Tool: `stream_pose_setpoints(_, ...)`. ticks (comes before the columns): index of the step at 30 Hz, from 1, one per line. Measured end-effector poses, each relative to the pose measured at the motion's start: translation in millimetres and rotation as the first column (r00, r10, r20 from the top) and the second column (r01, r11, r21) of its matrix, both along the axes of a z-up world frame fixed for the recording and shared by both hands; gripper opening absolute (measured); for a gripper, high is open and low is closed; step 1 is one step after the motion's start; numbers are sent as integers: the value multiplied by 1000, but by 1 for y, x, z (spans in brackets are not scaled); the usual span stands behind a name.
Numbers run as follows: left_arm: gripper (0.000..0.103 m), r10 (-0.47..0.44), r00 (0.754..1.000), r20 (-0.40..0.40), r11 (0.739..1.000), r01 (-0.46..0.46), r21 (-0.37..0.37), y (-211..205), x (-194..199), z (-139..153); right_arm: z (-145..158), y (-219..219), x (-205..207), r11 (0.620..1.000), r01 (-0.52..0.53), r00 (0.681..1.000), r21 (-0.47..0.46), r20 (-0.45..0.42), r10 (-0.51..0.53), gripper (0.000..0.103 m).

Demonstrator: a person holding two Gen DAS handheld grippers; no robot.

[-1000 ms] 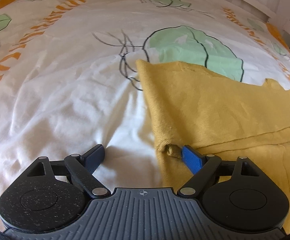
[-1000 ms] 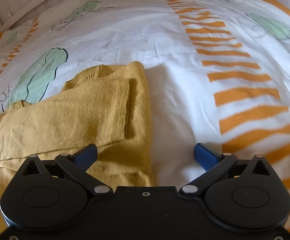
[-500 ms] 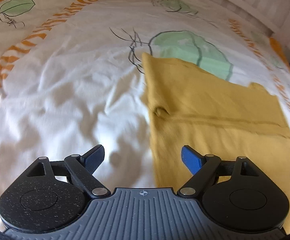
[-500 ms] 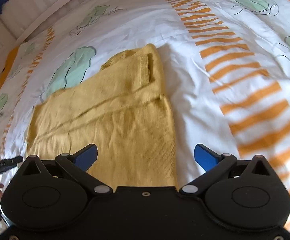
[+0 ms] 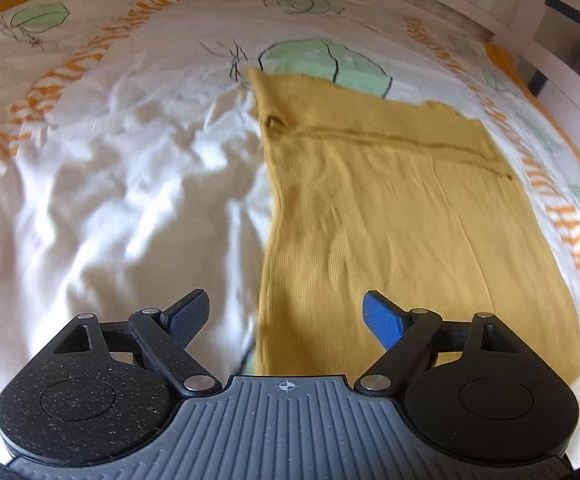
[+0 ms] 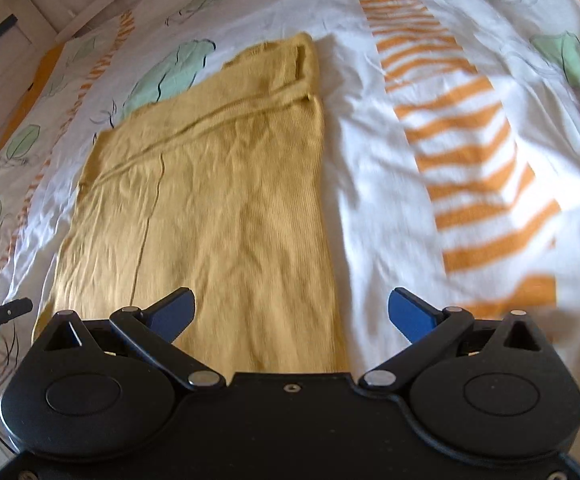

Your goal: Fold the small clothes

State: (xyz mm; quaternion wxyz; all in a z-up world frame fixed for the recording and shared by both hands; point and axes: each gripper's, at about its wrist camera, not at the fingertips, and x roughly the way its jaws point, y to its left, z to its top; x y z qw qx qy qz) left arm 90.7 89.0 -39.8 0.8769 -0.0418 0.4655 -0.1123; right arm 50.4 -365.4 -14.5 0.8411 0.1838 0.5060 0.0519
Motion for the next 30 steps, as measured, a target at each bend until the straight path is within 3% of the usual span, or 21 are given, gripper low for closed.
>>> stream_pose_setpoints(8, 84, -29, 1000, -9, 999, 30, 35, 1, -36, -14, -3, 0, -24, 1000, -23, 999, 10, -48, 23, 103)
stream_pose_setpoints(13, 84, -5, 999, -38, 999, 6, 36, 3, -35, -31, -11, 0, -30, 999, -39, 997, -2, -73, 39, 103)
stream_pose_setpoints(19, 85, -12, 1000, -17, 998, 13, 64, -6, -39, -41, -27, 8, -32, 995, -99, 986, 16, -134, 101, 103)
stream_pose_setpoints(26, 89, -20, 1000, -3, 997, 20, 75, -9, -41, -45, -42, 13, -30, 988, -142, 972, 64, -181, 151, 103)
stream_pose_setpoints(30, 89, -21, 1000, -3, 997, 21, 74, -9, -41, -45, -44, 7, -30, 983, -116, 975, 144, -172, 140, 103)
